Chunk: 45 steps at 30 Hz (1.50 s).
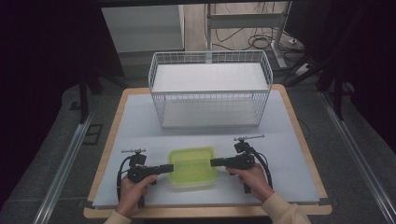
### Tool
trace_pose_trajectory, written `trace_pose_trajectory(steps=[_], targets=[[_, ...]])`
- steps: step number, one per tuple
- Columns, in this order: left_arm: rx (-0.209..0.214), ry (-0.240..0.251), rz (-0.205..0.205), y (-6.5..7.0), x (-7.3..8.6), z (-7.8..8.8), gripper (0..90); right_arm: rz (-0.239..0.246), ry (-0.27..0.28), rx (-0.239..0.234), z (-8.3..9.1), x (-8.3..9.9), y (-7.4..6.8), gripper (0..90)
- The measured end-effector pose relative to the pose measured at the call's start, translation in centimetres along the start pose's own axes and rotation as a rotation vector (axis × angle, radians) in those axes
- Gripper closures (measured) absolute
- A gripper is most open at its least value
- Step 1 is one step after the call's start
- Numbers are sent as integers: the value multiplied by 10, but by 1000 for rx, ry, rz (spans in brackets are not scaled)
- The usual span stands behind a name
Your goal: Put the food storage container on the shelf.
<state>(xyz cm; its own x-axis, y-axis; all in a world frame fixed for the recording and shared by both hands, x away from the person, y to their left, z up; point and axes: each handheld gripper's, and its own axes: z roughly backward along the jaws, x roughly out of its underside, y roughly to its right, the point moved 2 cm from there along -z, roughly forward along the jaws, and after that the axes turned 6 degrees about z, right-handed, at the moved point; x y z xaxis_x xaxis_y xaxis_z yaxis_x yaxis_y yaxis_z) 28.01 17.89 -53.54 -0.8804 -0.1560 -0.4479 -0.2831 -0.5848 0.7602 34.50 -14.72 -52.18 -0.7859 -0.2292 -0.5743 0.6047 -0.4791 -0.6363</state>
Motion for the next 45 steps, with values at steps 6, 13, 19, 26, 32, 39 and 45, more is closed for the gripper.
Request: trace_pose_trajectory(steps=[6, 13, 19, 26, 32, 39, 45], targets=[[8, 8, -12, 5, 0, 4, 805, 4, 12, -8, 4, -1, -4, 811], [11, 23, -22, 11, -1, 7, 807, 37, 28, 0, 10, -4, -11, 811], [16, 37, -40, 18, -4, 9, 808, 61, 48, 6, 15, -7, -16, 811], [22, 46, -67, 28, -14, 11, 809, 96, 75, 23, 26, -15, -25, 810], [19, 54, -92, 38, -24, 15, 809, 114, 94, 27, 33, -23, -30, 810], [16, 58, -117, 49, -34, 19, 809, 131, 113, 35, 42, -33, -39, 810], [18, 61, -124, 56, -44, 19, 809, 138, 129, 41, 49, -40, -41, 810]])
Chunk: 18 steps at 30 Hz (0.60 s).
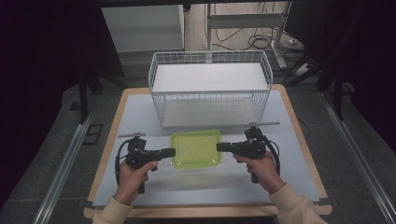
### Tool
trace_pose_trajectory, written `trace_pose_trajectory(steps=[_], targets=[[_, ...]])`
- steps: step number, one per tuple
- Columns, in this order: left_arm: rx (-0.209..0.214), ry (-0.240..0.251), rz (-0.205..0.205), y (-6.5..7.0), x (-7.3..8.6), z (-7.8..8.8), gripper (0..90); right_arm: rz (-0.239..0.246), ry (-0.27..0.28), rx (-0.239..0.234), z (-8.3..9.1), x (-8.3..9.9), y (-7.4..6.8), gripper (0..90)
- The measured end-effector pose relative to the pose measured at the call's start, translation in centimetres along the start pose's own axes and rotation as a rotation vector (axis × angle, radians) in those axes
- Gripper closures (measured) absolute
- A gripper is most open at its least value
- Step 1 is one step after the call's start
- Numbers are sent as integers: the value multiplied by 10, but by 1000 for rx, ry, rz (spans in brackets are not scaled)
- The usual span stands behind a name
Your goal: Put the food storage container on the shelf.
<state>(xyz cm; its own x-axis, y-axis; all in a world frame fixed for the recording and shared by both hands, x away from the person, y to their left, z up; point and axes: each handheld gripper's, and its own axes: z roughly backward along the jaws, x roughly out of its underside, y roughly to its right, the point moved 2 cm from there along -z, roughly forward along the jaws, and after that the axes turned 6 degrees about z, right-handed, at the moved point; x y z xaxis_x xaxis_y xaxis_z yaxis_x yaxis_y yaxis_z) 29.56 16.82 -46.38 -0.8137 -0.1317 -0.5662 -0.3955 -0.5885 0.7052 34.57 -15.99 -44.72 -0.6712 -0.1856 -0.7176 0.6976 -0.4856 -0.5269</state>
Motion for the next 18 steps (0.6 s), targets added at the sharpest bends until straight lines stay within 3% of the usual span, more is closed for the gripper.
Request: trace_pose_trajectory(steps=[18], targets=[[0, 5, -9, 14, -27, 2, 810, 17, 22, 17, 11, -26, -4, 810]])
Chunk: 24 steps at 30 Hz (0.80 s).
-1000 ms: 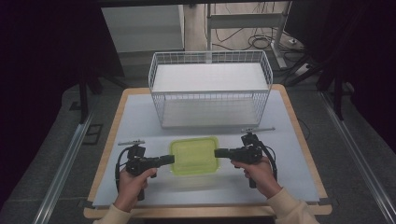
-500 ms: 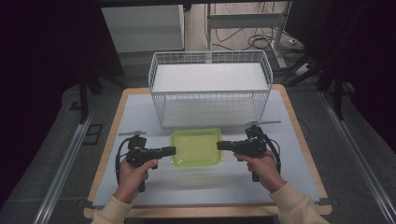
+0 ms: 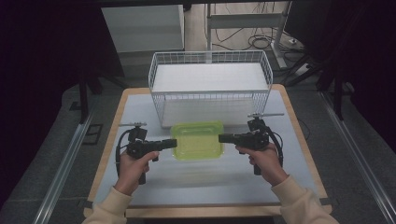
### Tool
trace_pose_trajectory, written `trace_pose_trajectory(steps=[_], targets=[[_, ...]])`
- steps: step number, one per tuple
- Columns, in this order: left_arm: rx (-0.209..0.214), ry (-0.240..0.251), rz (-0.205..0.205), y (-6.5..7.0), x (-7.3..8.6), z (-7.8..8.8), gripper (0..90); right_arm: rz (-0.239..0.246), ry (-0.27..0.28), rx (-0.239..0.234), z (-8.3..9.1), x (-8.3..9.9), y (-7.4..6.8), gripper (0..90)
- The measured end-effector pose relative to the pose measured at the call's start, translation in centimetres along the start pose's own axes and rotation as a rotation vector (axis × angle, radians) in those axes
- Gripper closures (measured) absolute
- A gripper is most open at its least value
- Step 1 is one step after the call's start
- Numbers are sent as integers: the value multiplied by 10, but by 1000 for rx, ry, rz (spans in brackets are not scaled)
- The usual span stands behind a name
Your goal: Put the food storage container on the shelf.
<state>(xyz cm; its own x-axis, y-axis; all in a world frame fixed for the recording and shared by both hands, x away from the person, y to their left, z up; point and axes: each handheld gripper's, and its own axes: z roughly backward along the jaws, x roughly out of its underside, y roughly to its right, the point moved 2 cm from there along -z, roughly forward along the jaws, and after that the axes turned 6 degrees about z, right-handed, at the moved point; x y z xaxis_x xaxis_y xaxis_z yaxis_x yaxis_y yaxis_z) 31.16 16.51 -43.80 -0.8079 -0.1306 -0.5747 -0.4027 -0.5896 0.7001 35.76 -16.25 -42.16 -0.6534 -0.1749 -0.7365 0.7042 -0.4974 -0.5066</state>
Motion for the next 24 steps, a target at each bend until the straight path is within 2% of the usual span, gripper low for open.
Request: trace_pose_trajectory(steps=[17, 24], targets=[[19, 13, 2, 5, -23, 3, 810, 28, 13, 16, 5, -25, -4, 808], [26, 16, -2, 9, -37, 2, 810, 31, 27, 17, 8, -36, -3, 808]])
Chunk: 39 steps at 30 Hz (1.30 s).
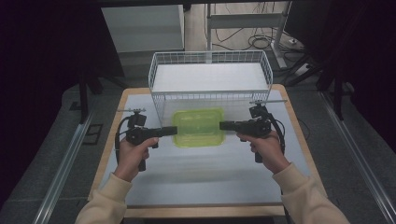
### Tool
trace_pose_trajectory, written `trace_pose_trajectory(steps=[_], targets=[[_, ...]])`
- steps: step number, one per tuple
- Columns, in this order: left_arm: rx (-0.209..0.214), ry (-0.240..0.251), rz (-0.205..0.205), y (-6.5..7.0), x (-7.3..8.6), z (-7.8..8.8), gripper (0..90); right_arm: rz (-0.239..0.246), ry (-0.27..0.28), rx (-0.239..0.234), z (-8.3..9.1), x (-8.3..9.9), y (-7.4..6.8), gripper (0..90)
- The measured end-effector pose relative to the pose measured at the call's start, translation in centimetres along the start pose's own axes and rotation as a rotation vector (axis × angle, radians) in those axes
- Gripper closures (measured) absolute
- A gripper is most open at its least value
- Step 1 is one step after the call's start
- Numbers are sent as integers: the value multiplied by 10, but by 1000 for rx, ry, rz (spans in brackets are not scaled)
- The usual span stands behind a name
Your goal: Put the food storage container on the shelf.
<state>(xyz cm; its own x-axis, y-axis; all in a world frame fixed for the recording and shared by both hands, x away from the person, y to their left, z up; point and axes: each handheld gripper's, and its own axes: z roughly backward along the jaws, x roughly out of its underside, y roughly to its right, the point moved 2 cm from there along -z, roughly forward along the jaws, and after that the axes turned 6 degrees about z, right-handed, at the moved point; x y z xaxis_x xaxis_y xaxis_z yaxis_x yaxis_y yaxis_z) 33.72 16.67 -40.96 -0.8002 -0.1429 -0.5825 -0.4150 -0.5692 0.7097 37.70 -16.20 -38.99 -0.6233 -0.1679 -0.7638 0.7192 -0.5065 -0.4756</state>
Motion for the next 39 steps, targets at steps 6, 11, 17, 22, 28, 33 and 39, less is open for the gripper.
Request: trace_pose_trajectory(steps=[6, 11, 17, 22, 28, 33, 39], targets=[[-3, -13, -12, 5, -15, -2, 810, -8, 12, 6, 3, -10, 2, 808], [-6, -16, -21, 9, -26, -4, 810, -8, 23, 13, 7, -18, 3, 808], [-5, -14, -30, 15, -38, -8, 810, -8, 39, 22, 12, -28, 6, 808], [5, -17, -35, 18, -47, -8, 810, -6, 43, 23, 16, -36, 6, 808], [8, -13, -37, 20, -54, -8, 810, 1, 48, 27, 18, -43, 6, 808], [7, -14, -35, 21, -60, -9, 810, 3, 52, 29, 19, -48, 6, 809], [6, -11, -40, 23, -66, -11, 811, 2, 56, 38, 20, -53, 9, 809]])
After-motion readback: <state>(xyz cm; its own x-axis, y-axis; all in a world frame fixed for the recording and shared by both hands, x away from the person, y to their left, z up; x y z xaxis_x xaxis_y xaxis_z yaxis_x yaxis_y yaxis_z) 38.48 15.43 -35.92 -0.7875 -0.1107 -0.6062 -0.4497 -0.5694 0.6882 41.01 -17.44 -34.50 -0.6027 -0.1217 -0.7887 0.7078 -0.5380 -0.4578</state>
